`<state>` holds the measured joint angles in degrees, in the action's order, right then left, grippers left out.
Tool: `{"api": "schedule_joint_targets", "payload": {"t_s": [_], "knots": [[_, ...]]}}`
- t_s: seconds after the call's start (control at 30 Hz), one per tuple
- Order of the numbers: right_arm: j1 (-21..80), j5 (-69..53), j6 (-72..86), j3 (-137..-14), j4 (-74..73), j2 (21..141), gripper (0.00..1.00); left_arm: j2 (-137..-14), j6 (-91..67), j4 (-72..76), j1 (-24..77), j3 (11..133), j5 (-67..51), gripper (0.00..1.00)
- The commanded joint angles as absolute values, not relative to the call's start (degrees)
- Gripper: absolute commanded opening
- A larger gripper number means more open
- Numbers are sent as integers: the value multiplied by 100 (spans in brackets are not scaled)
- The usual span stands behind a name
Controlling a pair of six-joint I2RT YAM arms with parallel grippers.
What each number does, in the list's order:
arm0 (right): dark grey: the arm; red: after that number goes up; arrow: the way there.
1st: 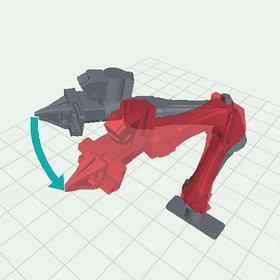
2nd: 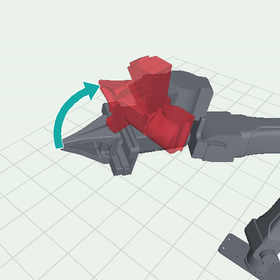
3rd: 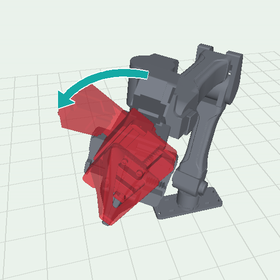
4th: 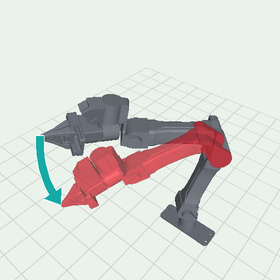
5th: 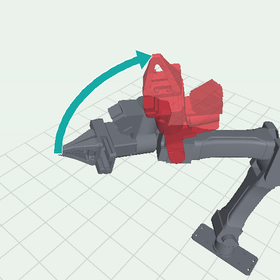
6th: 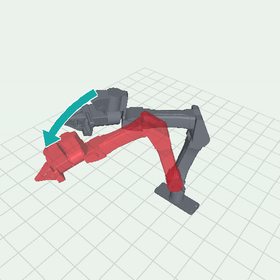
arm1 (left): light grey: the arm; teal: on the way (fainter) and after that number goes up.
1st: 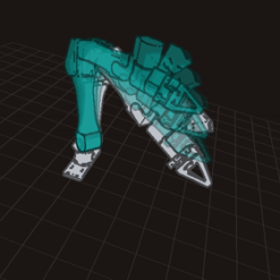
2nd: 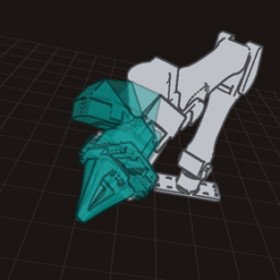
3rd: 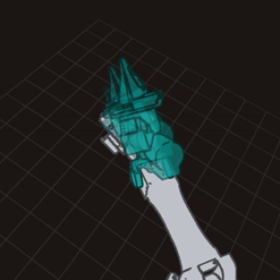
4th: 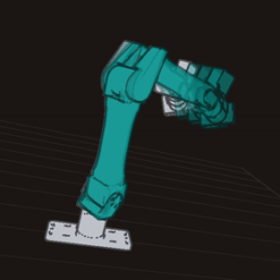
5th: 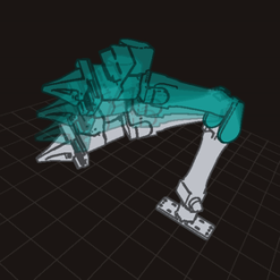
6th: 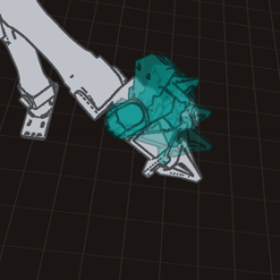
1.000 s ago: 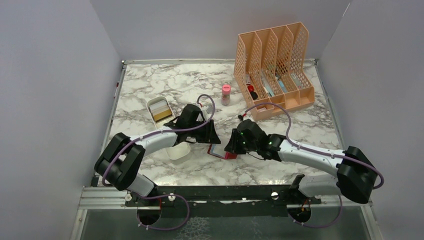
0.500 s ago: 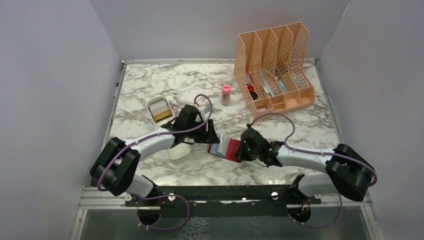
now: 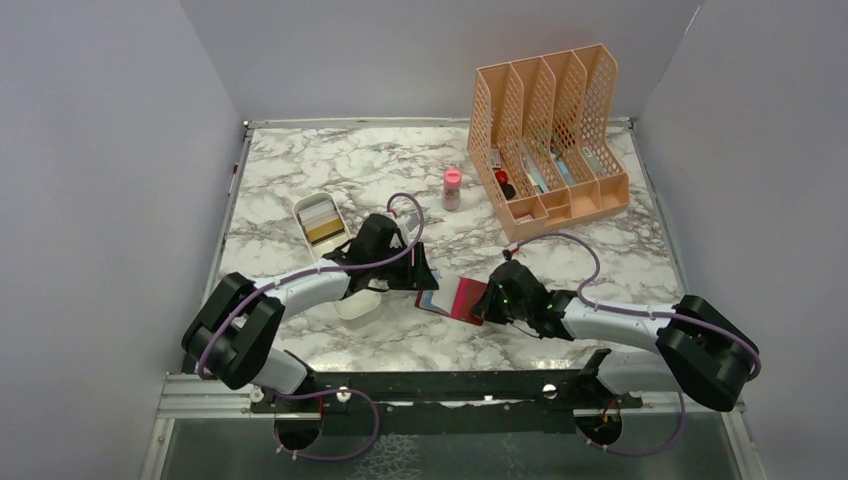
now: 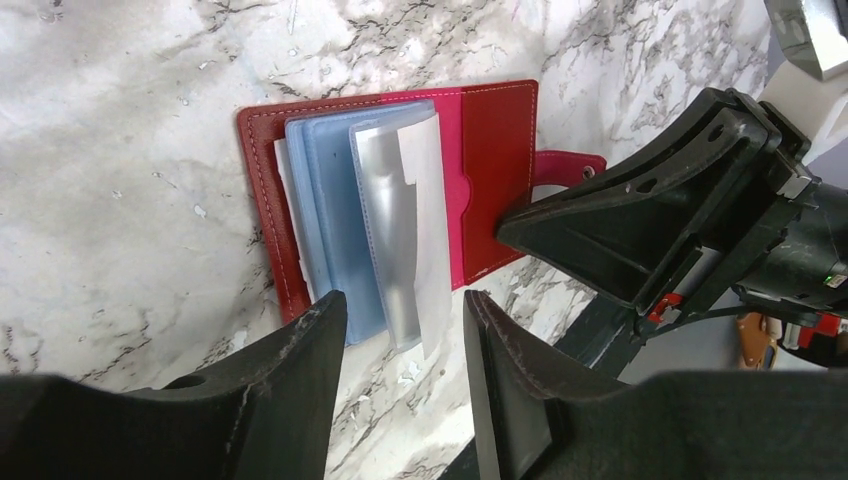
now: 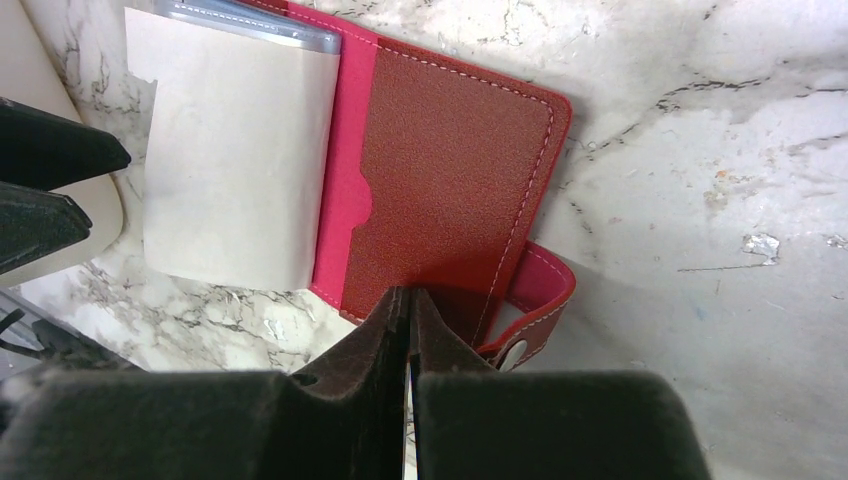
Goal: Put the credit cards into the card holder
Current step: Open the card holder at the center of the board.
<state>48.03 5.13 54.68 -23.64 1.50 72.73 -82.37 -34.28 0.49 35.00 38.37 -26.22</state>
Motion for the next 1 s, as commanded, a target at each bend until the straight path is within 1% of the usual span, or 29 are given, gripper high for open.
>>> {"api": "schedule_joint_targets", "payload": {"t_s": [0.0, 0.07, 0.2, 0.4, 0.5, 0.97], "knots": [[4685, 886, 5384, -2031, -247, 7337, 9, -8260, -3622, 505, 3561, 3764, -2853, 49], [4684, 871, 5374, -2039, -259, 7281, 9, -8253, -3695, 602, 3615, 3787, -2917, 49], [4682, 834, 5353, -2060, -247, 7217, 9, -8351, -3761, 690, 3663, 3807, -2956, 55], [4685, 790, 5310, -2101, -258, 7181, 9, -8557, -3784, 730, 3724, 3802, -2838, 59], [4685, 751, 5285, -2110, -248, 7160, 9, -8578, -3745, 723, 3752, 3814, -2732, 63], [4685, 662, 5135, -2205, -199, 6926, 9, -8680, -4307, 1453, 4023, 3841, -3213, 63]]}}
